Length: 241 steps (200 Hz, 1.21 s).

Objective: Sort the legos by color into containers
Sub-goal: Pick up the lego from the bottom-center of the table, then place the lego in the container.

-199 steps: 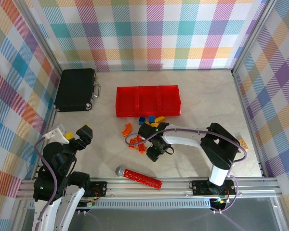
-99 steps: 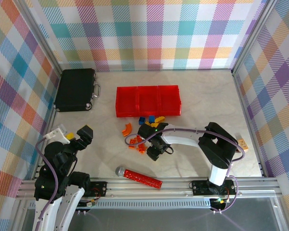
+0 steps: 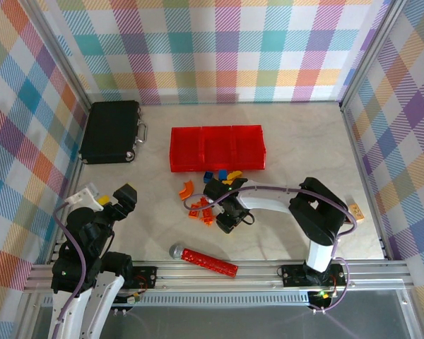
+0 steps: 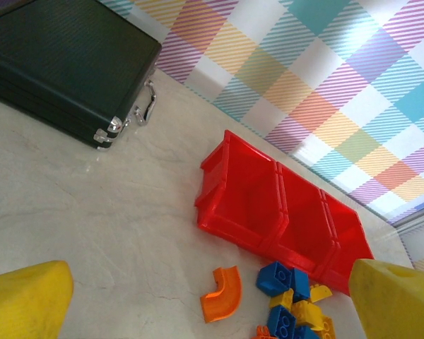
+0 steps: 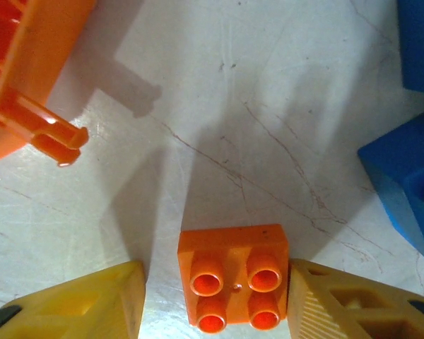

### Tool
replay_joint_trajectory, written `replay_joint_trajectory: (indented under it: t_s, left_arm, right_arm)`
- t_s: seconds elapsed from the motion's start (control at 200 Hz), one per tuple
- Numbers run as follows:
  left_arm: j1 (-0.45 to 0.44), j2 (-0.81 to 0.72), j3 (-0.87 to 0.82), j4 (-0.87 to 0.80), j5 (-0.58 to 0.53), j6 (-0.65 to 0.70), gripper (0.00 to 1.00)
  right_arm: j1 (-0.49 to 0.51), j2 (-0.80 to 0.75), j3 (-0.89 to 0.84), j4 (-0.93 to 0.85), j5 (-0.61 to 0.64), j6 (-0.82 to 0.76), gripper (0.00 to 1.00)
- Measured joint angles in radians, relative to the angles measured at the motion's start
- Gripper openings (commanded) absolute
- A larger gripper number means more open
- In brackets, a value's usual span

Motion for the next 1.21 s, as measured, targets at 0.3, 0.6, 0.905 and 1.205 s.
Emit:
replay_joint_trajectory:
  t_s: [0.3,0.6,0.905,1.205]
  left_arm:
    - [0.0,0.0,-0.016,-0.001,-0.017,-0.003,1.0]
    - [0.0,0.0,-0.026,0.0,-0.018,-0.004,1.0]
    - [0.0,0.019,-0.054,0.009,-0.005,-0.011,1.0]
    - [0.0,0.131,-0.071,0.06,0.075,-0.017,1.0]
  right_arm:
    - [-0.002,0.0,0.0,0.0,-0.01,0.002,0.42]
    - [-0.007,-0.006,0.019,-0.042,0.016,0.01,0.35]
    - [-0.14,-0.166,0.126,-0.069,0.034,0.017,0.3]
    - [-0.42,-0.132,0.369,-0.063,0.003,0.015,0.29]
